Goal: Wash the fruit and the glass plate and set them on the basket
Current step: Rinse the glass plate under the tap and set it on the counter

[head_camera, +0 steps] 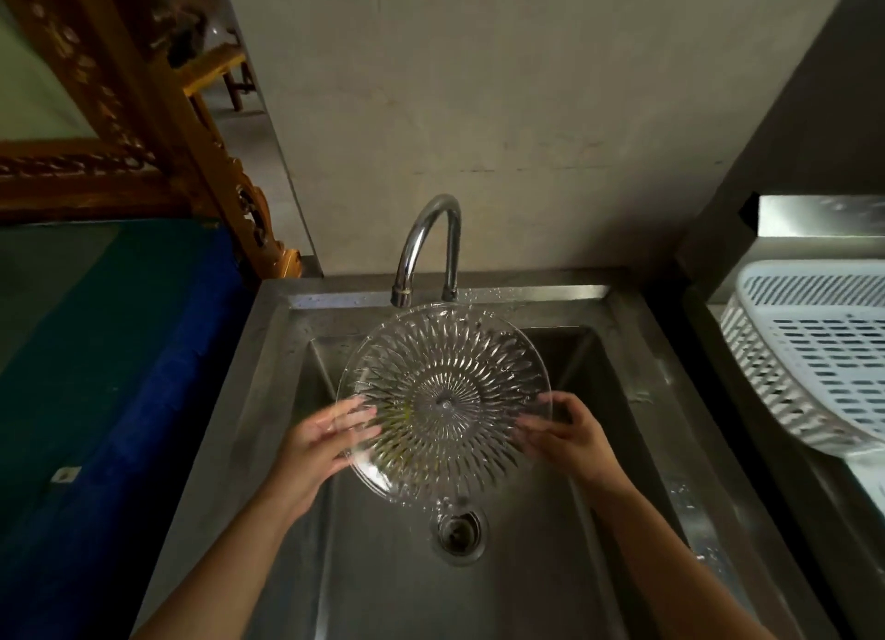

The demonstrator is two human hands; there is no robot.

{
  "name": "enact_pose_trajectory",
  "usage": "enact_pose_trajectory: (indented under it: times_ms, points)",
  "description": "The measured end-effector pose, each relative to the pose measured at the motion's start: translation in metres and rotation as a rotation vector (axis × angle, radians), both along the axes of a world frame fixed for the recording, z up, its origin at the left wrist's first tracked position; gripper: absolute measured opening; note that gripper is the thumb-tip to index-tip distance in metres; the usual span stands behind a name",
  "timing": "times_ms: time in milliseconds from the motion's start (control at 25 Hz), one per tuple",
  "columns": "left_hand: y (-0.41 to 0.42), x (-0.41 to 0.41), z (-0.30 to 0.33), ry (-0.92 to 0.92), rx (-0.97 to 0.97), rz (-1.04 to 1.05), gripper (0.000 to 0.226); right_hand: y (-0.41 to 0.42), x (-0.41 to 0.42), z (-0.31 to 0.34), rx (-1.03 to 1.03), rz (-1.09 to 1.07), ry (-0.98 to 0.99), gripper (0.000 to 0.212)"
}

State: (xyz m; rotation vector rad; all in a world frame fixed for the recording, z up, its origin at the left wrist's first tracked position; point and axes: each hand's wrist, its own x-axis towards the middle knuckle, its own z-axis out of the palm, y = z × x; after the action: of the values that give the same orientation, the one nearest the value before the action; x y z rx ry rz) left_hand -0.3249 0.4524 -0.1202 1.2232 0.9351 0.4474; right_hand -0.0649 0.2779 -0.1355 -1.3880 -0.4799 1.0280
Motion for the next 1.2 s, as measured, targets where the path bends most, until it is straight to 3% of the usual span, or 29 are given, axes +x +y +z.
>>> enact_pose_trajectory:
  times_ms: [240,360,800,1000,1200]
  points:
    - [-0.031,0.019,0.049,-0.045,-0.043,-0.074,0.069,-0.057,0.007,0.06,-0.032,-0.069,0.017,0.048]
    - [-0.064,0.041,0.073,-0.066,-0.031,-0.163,0.066,-0.108,0.017,0.084,-0.019,-0.129,0.065,0.051]
    - [-0.235,0.184,0.121,-0.135,-0.104,-0.442,0.063,-0.342,0.092,0.159,-0.065,-0.352,-0.055,0.047]
    - [-0.298,0.24,0.119,-0.12,-0.224,-0.485,0.061,-0.418,0.117,0.152,-0.088,-0.496,-0.039,0.049]
    - [-0.336,0.274,0.092,0.02,-0.237,-0.514,0.06,-0.458,0.124,0.115,-0.154,-0.6,0.034,0.049]
